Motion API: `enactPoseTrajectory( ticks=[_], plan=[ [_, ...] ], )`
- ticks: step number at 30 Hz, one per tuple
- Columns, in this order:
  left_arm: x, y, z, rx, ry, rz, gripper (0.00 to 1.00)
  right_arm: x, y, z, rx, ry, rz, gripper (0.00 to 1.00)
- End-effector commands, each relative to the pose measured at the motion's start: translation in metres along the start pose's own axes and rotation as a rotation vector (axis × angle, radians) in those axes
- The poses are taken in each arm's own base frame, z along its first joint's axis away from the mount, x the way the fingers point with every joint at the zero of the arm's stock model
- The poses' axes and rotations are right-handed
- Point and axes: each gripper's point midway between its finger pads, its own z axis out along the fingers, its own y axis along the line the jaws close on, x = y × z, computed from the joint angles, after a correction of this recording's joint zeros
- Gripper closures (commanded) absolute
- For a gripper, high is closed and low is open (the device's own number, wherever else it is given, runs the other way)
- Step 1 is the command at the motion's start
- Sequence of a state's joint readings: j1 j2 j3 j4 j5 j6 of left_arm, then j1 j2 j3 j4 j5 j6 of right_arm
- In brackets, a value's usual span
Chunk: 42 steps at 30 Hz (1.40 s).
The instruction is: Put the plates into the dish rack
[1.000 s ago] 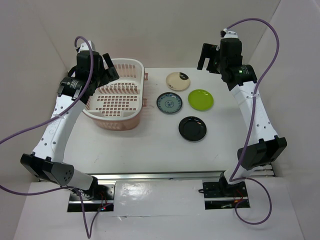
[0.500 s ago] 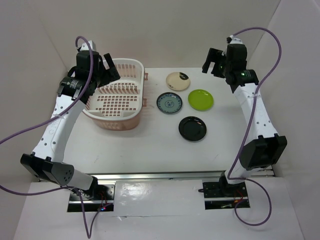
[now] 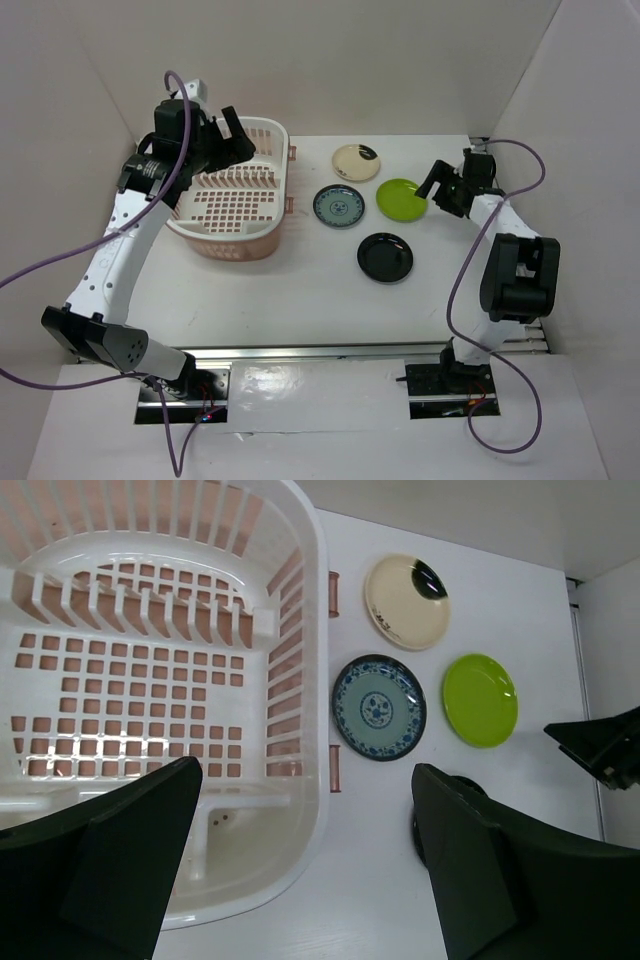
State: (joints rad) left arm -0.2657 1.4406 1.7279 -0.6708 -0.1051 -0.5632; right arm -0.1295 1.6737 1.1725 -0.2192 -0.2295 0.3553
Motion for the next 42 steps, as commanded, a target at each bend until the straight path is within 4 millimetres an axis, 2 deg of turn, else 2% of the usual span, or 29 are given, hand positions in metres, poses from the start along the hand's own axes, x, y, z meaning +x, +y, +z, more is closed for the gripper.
enactPoseTrajectory(
  ticks=[1,4,7,8,12,16,22,27,29,33,38,40,42],
  plan=[
    [-0.003,-0.017,0.007,0.086,-0.006,0.025,0.00,-0.027,0.004,0.011,-0.080,-0.106,0.002,0.08],
    [0.002,-0.019,0.016,0.094,0.017,0.026,0.00,-0.028,-0.002,0.016,-0.058,-0.115,-0.008,0.09],
    [0.003,-0.024,0.017,0.113,0.028,0.018,0.00,-0.012,-0.016,0.032,-0.045,-0.066,0.011,0.11],
    [0.003,-0.024,0.017,0.113,0.028,0.017,0.04,-0.007,-0.017,0.036,-0.050,-0.049,0.015,0.12],
    [0.003,-0.026,0.019,0.124,0.035,0.018,0.05,0.001,-0.026,0.050,-0.058,-0.030,0.017,0.13],
    [0.003,-0.030,0.021,0.141,0.044,0.018,0.05,0.025,-0.048,0.070,-0.036,0.042,0.033,0.15],
    [0.003,-0.030,0.021,0.141,0.043,0.027,0.00,0.025,-0.048,0.077,-0.067,0.049,0.039,0.22],
    [0.000,-0.031,0.019,0.146,0.035,0.027,0.00,0.038,-0.050,0.090,-0.094,0.091,0.051,0.28],
    [0.000,-0.031,0.019,0.146,0.035,0.027,0.00,0.036,-0.046,0.092,-0.114,0.089,0.058,0.29],
    [0.000,-0.031,0.019,0.146,0.035,0.027,0.00,0.047,-0.051,0.101,-0.114,0.115,0.077,0.30],
    [-0.001,-0.030,0.020,0.138,0.031,0.027,0.00,0.063,-0.054,0.108,-0.122,0.157,0.104,0.44],
    [-0.001,-0.029,0.020,0.129,0.027,0.027,0.00,0.070,-0.058,0.111,-0.115,0.174,0.120,0.45],
    [-0.002,-0.027,0.020,0.119,0.021,0.027,0.00,0.079,-0.061,0.115,-0.110,0.210,0.135,0.53]
  ],
)
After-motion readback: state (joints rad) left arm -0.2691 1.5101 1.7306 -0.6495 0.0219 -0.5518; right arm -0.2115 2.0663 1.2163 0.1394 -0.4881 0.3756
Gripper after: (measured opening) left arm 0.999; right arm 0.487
